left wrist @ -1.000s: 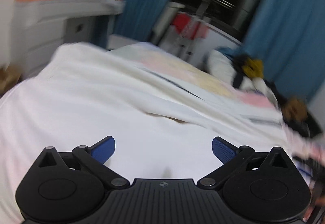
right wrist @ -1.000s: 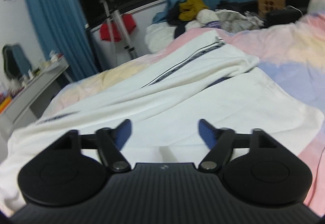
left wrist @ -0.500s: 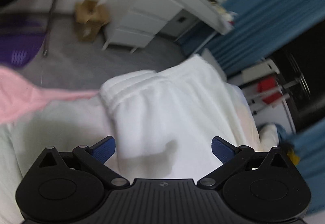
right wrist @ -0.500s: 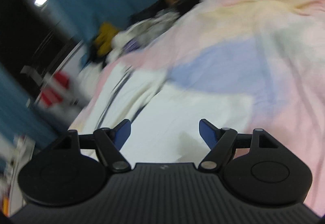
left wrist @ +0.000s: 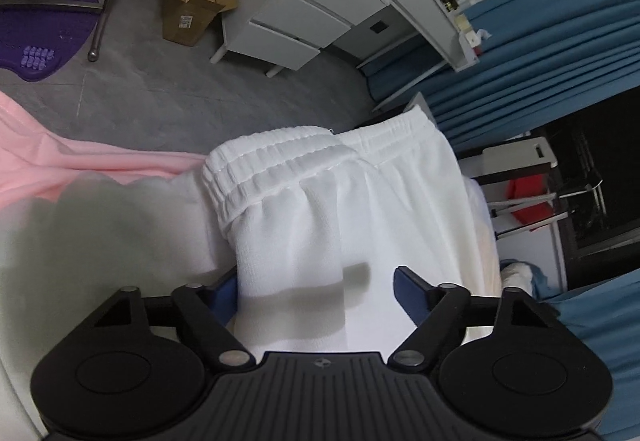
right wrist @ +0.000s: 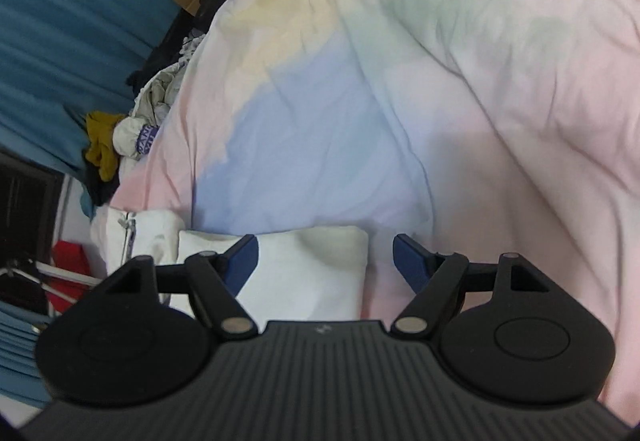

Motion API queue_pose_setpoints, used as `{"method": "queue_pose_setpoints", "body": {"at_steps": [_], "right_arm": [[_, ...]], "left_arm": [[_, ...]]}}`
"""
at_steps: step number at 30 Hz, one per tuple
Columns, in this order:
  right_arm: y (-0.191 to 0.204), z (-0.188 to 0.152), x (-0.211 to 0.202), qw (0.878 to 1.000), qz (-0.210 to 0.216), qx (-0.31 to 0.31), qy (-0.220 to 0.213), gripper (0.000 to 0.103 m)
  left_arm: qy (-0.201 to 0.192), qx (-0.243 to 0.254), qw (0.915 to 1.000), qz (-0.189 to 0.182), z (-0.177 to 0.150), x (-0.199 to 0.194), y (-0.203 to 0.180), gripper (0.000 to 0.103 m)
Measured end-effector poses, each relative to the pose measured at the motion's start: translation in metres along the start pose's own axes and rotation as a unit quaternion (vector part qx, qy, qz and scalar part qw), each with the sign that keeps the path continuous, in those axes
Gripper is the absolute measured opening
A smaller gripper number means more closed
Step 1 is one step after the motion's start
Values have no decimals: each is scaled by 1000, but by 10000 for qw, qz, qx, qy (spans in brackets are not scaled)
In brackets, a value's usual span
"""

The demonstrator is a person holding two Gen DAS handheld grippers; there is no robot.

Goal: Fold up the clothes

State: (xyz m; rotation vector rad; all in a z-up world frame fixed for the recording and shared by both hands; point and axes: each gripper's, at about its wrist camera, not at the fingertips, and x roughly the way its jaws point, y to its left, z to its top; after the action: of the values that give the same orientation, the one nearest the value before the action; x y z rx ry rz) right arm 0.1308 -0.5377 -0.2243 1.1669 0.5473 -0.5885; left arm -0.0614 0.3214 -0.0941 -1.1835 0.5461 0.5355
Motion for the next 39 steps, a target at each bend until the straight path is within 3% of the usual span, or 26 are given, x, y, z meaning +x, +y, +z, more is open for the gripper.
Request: {"method": "queue_pose_setpoints", "body": {"at_steps": [2,8,12,13,16,23,29,36,39], "right_arm": [[0,-3,6,10000,52,20,59,77],[6,-22,24,9986,94,46,519,64],[15,-21,24,9988,-65,-261,405,14],[15,-20,23,9989,-79,-281,362,9],[14,-18,9,9996,168,-102,193,7],[27,-17,-23,9977,498,-377,-275,7],[44,-20,-65,9822,1174,-982,-1094,6],[41,-4,-55,9886,973,-673,-934,6],[75,0,-52,9858,1094,-831,-969,6]], "left_arm": [[6,-110,9999,-51,0,2,2,64],[-11,-201,9992,-331,1,5,4,60],[-25,-245,9991,-332,1,11,4,54],[-52,-309,9990,-304,1,10,6,48],[-114,-568,9979,-294,3,10,13,32],[-204,-600,9965,-542,2,3,15,18],[-471,-534,9931,-933,-1,-16,12,15],[-499,-303,9933,-1002,3,-31,-12,15],[-474,-92,9938,-1001,13,-32,-37,14]]}}
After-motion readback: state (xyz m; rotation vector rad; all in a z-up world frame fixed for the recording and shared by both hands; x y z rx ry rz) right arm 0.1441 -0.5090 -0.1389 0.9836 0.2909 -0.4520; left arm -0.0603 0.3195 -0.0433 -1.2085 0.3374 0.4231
